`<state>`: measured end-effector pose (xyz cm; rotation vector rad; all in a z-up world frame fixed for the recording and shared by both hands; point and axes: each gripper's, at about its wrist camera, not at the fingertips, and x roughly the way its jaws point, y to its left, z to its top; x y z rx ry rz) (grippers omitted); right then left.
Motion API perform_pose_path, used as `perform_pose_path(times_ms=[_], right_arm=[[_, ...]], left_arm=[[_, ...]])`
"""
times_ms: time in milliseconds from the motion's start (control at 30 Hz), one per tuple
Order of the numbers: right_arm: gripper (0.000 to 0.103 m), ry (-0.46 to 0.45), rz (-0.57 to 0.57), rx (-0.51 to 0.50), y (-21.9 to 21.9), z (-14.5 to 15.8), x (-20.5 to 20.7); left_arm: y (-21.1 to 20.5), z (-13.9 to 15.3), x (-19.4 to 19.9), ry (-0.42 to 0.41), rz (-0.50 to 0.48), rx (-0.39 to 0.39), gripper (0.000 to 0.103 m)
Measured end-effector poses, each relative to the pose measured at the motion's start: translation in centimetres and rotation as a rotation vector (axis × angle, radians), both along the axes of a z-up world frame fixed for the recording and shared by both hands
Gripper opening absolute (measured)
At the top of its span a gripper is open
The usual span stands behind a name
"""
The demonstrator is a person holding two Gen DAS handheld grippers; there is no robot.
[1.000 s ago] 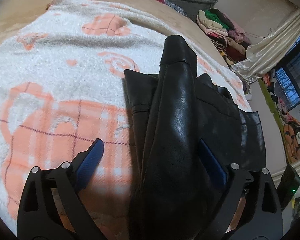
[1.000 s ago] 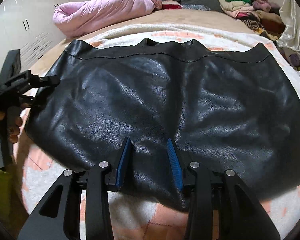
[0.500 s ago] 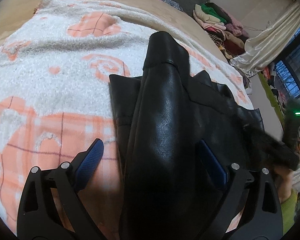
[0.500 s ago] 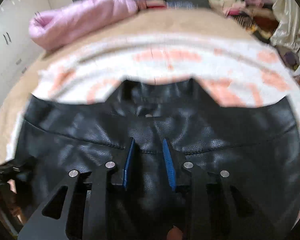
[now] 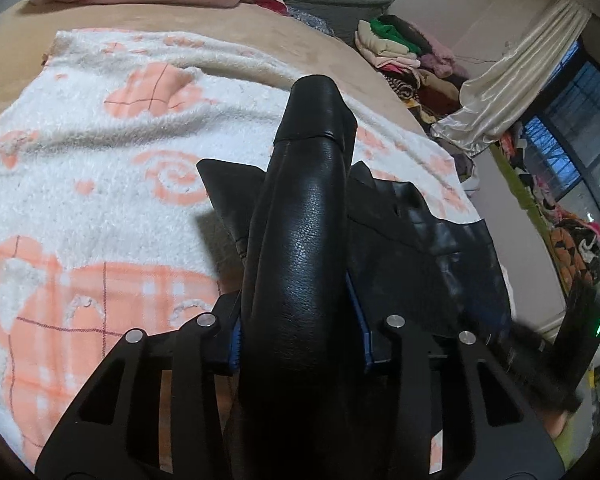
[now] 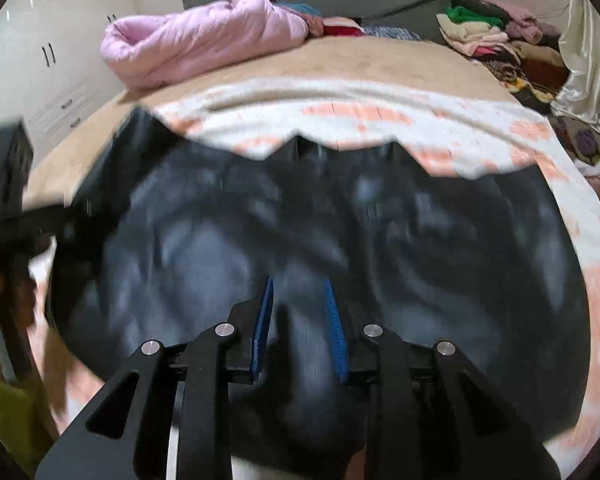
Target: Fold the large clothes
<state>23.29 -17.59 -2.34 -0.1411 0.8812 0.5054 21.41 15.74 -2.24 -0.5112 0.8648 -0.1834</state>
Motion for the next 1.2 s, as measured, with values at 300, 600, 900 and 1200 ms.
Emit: perform_pose_path(times_ms=[300, 600, 900, 1200], right_arm=[[0.058, -0.204, 0.192, 0.034, 2.6, 1.0, -6.6], [0.08, -0.45, 0.553, -0.308, 11.7, -3.6, -13.6], [0.08, -0.638, 0.504, -0.468, 14.6, -5.3, -13.6], [0.027, -0.813, 0.501, -0.469, 13.3, -5.2, -16.2]], left_arm=[[0.8, -0.9, 0.4, 0.029, 0.001, -0.034, 0.032], [1.6, -1.0, 0.6, 0.035, -0.021, -0.092, 0.032], [2.3, -1.4, 0.6, 0.041, -0.018, -0.15, 0.032], [2.0, -0.2, 0.3, 0.007, -0.015, -0.146, 0.032]])
